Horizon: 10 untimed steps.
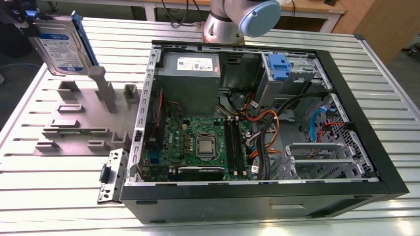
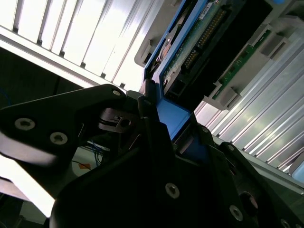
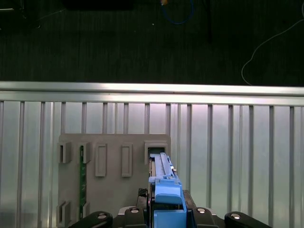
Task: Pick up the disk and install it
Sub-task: 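Pick up the disk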
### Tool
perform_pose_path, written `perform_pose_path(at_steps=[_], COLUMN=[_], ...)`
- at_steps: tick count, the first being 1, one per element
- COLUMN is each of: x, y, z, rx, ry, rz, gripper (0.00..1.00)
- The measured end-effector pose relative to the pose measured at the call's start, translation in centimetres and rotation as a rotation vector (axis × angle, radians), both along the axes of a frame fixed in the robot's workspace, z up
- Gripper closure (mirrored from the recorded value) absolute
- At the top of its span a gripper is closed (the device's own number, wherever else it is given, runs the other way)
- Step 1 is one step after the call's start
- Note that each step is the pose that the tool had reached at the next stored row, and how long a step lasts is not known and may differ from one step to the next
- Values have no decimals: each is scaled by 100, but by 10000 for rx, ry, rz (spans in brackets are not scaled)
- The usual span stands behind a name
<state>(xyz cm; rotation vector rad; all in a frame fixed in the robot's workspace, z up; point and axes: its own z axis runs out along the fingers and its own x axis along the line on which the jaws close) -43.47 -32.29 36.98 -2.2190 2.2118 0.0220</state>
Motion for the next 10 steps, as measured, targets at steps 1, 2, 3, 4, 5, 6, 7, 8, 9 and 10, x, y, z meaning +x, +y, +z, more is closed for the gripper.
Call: perform_pose_path(at_steps=[1,2,3,4,5,6,7,8,9,10], x=[0,0,0,0,0,0,0,0,0,0], y=[0,0,0,0,0,0,0,0,0,0], z=[2,5,6,11,13,14,16,19,20,22], rx=[-1,-1,-1,-1,-1,-1,-1,-2,-1,-1], ry=[1,3,2,2,2,2,2,4,2,2], rz=[-1,-1,0,0,-1,-1,0,0,-1,0], gripper=[64,64,64,64,64,64,64,64,64,64])
